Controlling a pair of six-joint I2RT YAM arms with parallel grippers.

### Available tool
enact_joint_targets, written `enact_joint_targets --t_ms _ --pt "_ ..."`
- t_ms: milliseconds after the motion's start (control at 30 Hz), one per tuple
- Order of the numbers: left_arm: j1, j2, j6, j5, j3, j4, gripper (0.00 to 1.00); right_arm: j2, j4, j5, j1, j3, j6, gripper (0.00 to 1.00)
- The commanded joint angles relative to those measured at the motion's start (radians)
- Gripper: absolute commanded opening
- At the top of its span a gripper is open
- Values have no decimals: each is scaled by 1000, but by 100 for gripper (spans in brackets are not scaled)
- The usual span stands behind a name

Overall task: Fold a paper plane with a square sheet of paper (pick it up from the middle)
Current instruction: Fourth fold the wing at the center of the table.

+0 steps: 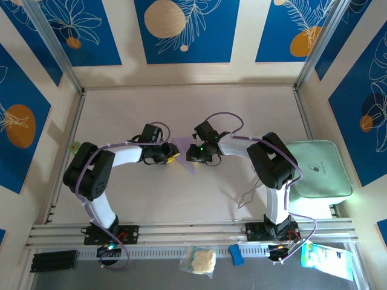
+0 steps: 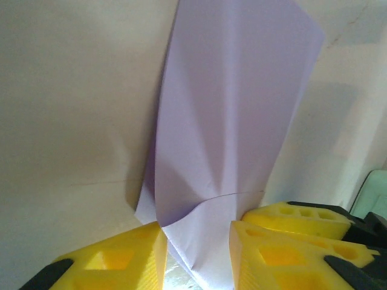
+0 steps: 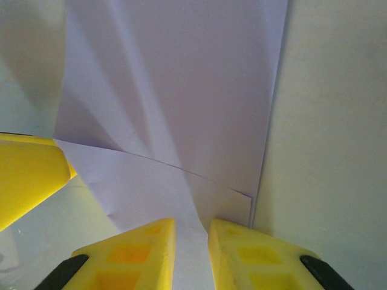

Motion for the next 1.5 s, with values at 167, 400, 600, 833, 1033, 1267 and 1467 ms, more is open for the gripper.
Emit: enact_joint_targets --t_ms 167,400,600,833,1033,1267,1467 --pt "-4 6 20 19 22 14 33 48 -54 21 -6 -5 1 24" --pt "24 23 11 40 16 71 31 51 -47 17 -11 -14 -4 23" --pt "35 54 7 62 17 99 26 50 -40 9 -12 -19 -14 21" --pt "42 63 -3 55 18 108 13 24 -1 -9 -15 -33 -49 24" --pt "43 17 -22 28 -5 96 9 -93 37 28 -6 -33 -183 31" --pt "42 -46 -71 11 -44 115 9 -199 95 173 43 -104 -272 38" --pt "40 -71 -78 0 -41 80 10 -214 120 465 175 -141 -358 43"
